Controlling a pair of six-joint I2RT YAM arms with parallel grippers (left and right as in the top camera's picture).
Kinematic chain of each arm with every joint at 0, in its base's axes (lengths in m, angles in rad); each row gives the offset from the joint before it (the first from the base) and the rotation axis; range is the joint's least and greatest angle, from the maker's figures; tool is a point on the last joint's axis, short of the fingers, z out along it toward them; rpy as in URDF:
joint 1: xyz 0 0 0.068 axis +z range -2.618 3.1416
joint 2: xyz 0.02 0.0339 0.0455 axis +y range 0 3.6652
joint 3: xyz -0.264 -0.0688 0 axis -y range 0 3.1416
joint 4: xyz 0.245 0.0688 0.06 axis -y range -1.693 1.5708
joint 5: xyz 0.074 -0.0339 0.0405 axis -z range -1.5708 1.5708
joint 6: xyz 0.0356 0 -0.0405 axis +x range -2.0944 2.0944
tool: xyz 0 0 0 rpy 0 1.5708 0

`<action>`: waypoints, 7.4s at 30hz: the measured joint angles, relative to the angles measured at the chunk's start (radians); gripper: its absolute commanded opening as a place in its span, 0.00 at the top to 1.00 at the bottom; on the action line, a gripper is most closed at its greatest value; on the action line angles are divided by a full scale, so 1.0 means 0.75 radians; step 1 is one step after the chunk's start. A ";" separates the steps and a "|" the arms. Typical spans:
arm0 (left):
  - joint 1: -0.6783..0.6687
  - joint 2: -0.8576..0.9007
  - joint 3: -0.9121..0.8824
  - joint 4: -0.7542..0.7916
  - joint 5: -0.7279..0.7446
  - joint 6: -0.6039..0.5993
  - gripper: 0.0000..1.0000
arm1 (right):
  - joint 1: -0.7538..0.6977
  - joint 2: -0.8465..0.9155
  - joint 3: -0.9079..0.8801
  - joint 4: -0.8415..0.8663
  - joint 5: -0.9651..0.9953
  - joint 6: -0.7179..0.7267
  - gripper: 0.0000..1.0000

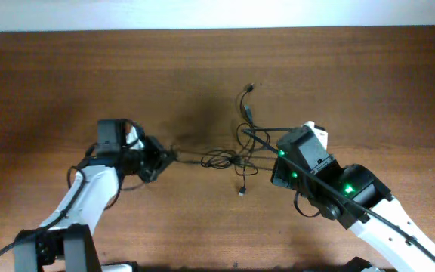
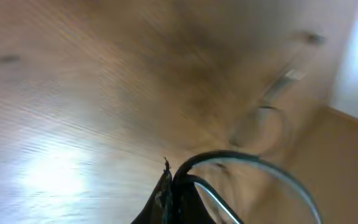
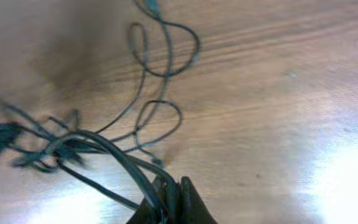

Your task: Untangle cables

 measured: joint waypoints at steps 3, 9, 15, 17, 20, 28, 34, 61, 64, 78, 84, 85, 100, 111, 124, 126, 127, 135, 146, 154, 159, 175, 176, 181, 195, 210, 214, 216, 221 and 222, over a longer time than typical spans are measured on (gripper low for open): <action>0.107 0.003 -0.023 0.393 0.326 0.048 1.00 | -0.002 -0.002 0.010 0.035 0.023 0.015 0.96; 0.077 0.013 -0.018 1.229 0.626 -0.153 1.00 | -0.031 0.020 0.019 0.234 -0.208 -0.184 0.91; -0.030 0.015 -0.016 1.773 0.696 -0.390 1.00 | -0.032 0.173 0.022 0.195 -0.308 -0.321 0.96; -0.045 0.015 -0.016 1.757 0.704 -0.391 1.00 | -0.032 0.205 0.022 0.257 -0.382 -0.333 0.96; -0.113 0.016 -0.015 1.621 0.713 -0.320 1.00 | -0.032 0.205 0.023 0.419 -0.487 -0.343 0.96; -0.330 0.013 0.002 1.072 0.651 0.084 1.00 | -0.033 0.205 0.023 0.720 -0.743 -0.358 0.96; -0.402 0.016 -0.008 0.696 0.361 0.273 1.00 | -0.034 0.205 0.024 0.656 -0.632 -0.363 0.33; 0.192 0.017 -0.011 -0.037 -0.266 -0.492 0.01 | -0.034 0.291 0.024 0.096 -0.155 -0.091 0.02; 0.201 0.018 -0.011 0.064 -0.058 -0.237 0.01 | -0.034 0.291 0.024 0.095 -0.162 -0.090 0.02; 0.079 -0.567 -0.009 -0.137 -0.225 0.337 0.01 | -0.034 0.292 0.024 0.052 -0.167 -0.091 0.01; -0.043 -0.710 -0.011 -0.683 -0.331 0.048 0.01 | -0.034 0.293 0.024 0.050 -0.224 -0.091 0.01; -0.070 -0.695 -0.014 -0.702 -0.326 -0.005 0.01 | -0.034 0.293 0.024 0.049 -0.239 -0.090 0.02; -0.360 -0.013 -0.065 -0.331 -0.415 -0.738 1.00 | -0.034 0.293 0.024 -0.026 -0.345 -0.090 0.01; -0.360 -0.192 -0.074 0.083 -0.259 -0.391 1.00 | -0.034 0.294 0.024 0.159 -0.731 -0.040 0.13; -0.359 -0.526 -0.074 0.090 -0.037 0.205 1.00 | -0.036 0.481 0.024 0.427 -0.837 0.013 0.10; -0.356 -0.526 -0.074 0.097 -0.004 0.290 0.99 | -0.039 0.481 0.024 0.481 -0.842 0.013 0.10; -0.356 -0.526 -0.074 0.094 0.015 0.325 0.99 | -0.041 0.481 0.024 0.504 -0.841 0.012 0.09; -0.350 -0.526 -0.074 0.101 0.045 0.462 0.96 | -0.057 0.481 0.024 0.518 -0.821 0.008 0.10; -0.352 -0.526 -0.074 0.122 0.108 0.544 0.99 | -0.141 0.481 0.024 0.532 -0.767 -0.052 0.10; -0.352 -0.526 -0.078 0.377 0.261 0.457 0.93 | -0.141 0.482 0.026 0.567 -0.799 -0.063 0.15; -0.312 -0.518 -0.097 0.565 0.441 0.372 0.68 | -0.159 0.494 0.062 0.381 -0.437 -0.069 0.23; 0.026 -0.535 -0.076 -0.025 0.119 0.304 0.44 | -0.235 0.535 0.043 0.427 -0.686 -0.716 0.34; 0.027 -0.535 -0.076 -0.033 0.068 0.302 0.25 | -0.235 0.535 0.043 0.428 -0.737 -0.756 0.34; -0.023 -0.508 -0.076 0.006 -0.168 0.092 0.01 | -0.235 0.535 0.043 0.406 -0.832 -0.830 0.29; -0.331 0.311 -0.080 1.200 -0.047 -0.949 0.03 | -0.235 0.536 0.041 0.301 -0.784 -0.840 0.29; -0.521 0.323 -0.077 1.168 -0.301 -1.131 0.57 | -0.235 0.536 0.041 0.300 -0.780 -0.820 0.29; -0.585 0.337 -0.077 1.173 -0.508 -1.124 0.97 | -0.235 0.536 0.041 0.296 -0.806 -0.793 0.30; -0.578 0.337 -0.077 1.174 -0.540 -1.125 0.97 | -0.235 0.536 0.042 0.296 -0.832 -0.793 0.30; -0.516 0.338 -0.077 1.194 -0.425 -1.124 0.97 | -0.203 0.536 0.041 0.337 -0.954 -0.833 0.26; -0.490 0.338 -0.077 1.174 -0.370 -1.124 0.97 | -0.188 0.536 0.041 0.346 -0.981 -0.868 0.25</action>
